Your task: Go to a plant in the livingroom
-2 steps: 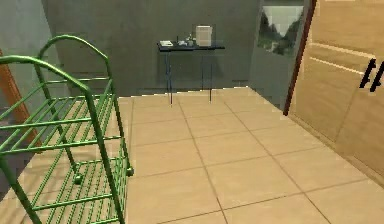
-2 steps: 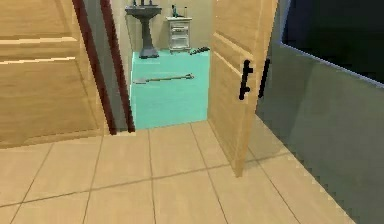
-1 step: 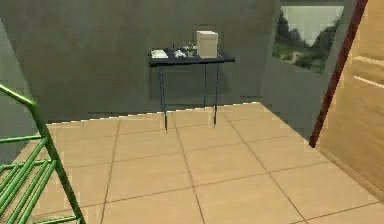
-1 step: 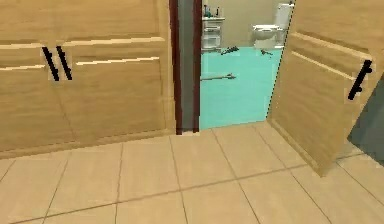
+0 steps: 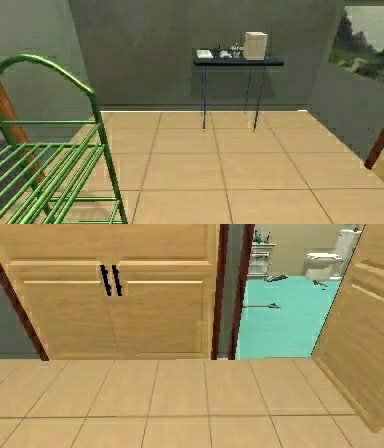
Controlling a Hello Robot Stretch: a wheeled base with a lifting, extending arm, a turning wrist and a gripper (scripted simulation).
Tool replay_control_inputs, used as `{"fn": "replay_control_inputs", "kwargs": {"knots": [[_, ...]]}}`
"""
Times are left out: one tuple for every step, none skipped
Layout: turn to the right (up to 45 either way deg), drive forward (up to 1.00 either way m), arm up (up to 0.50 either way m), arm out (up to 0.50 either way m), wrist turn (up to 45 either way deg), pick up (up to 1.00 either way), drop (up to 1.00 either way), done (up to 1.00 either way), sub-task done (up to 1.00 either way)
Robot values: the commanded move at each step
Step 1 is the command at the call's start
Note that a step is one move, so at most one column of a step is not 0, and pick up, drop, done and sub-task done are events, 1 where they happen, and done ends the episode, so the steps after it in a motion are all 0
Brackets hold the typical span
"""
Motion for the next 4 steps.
{"fn": "replay_control_inputs", "kwargs": {"knots": [[0.0,1.0,0.0,0.0,0.0,0.0,0.0,0.0,0.0],[-6.0,0.0,0.0,0.0,0.0,0.0,0.0,0.0,0.0],[0.0,0.55,0.0,0.0,0.0,0.0,0.0,0.0,0.0],[42.0,0.0,0.0,0.0,0.0,0.0,0.0,0.0,0.0]]}}
